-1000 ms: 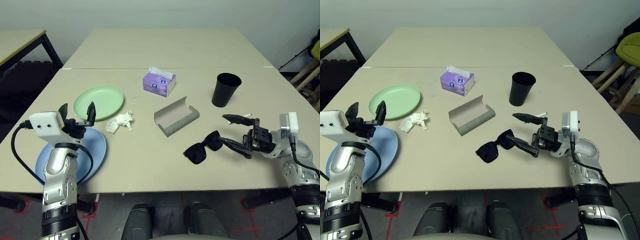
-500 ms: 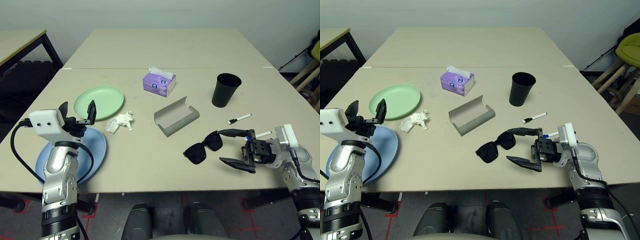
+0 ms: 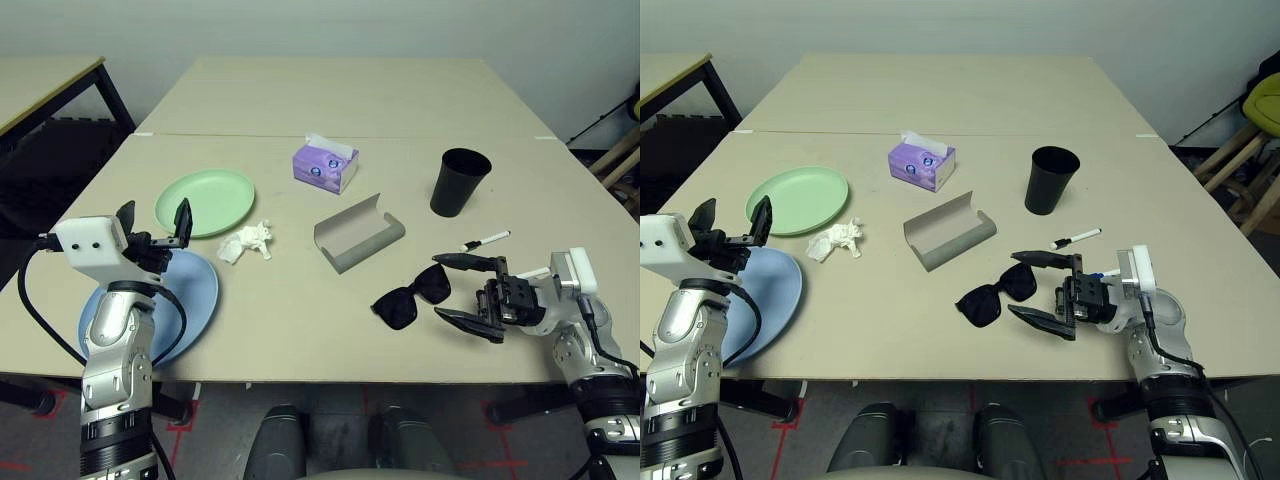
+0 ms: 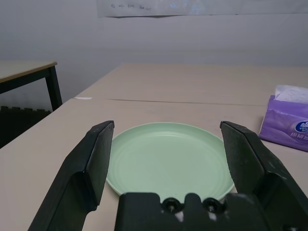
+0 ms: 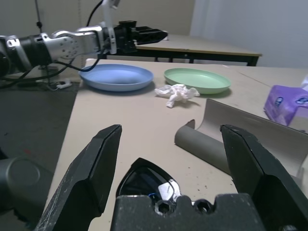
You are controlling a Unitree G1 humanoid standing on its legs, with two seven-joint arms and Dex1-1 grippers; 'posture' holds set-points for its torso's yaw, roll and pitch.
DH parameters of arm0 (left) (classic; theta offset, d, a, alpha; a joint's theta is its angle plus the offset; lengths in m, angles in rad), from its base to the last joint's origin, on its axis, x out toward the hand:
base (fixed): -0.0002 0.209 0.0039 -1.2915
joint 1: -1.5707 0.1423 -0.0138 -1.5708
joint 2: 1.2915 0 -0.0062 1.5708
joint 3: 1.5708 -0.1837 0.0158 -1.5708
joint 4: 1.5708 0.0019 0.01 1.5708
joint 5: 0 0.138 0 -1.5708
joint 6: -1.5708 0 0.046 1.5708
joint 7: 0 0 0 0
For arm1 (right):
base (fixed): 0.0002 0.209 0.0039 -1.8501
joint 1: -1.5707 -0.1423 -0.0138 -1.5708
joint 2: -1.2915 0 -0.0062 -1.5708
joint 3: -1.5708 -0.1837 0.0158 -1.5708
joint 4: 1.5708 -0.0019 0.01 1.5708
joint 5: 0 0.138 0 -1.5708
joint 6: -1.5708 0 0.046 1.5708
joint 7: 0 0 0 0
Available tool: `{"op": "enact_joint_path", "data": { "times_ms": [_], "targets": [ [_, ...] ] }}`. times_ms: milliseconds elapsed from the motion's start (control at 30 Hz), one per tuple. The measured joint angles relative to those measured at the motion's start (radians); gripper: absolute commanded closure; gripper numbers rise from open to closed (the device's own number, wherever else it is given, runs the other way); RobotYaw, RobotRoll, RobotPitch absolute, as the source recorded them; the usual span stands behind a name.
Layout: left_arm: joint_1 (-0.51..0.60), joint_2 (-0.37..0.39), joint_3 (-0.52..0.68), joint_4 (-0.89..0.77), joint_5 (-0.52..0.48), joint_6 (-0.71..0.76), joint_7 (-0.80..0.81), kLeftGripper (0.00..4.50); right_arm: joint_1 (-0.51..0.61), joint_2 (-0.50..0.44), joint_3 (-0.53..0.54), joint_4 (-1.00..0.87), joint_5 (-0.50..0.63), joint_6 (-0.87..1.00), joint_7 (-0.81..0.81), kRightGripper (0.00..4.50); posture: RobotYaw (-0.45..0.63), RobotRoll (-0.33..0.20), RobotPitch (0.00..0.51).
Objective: Organize and tidy the items on the table.
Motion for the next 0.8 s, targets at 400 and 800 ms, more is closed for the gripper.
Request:
{"op": "enact_joint_path", "data": {
  "times_ms": [400, 800],
  "targets": [
    [0.0, 0.0, 0.001, -0.002, -0.019, 0.027, -0.009, 0.01, 0.033, 0.002, -0.005, -0.001, -0.002, 0.0, -0.032, 0.0, 0.15, 0.0, 0.032],
    [0.077, 0.298, 0.056, -0.232, -0.392, 0.574, -0.229, 0.01, 0.024, -0.002, -0.007, 0.009, -0.009, -0.001, -0.034, 0.0, 0.16, 0.0, 0.036]
  ]
}}
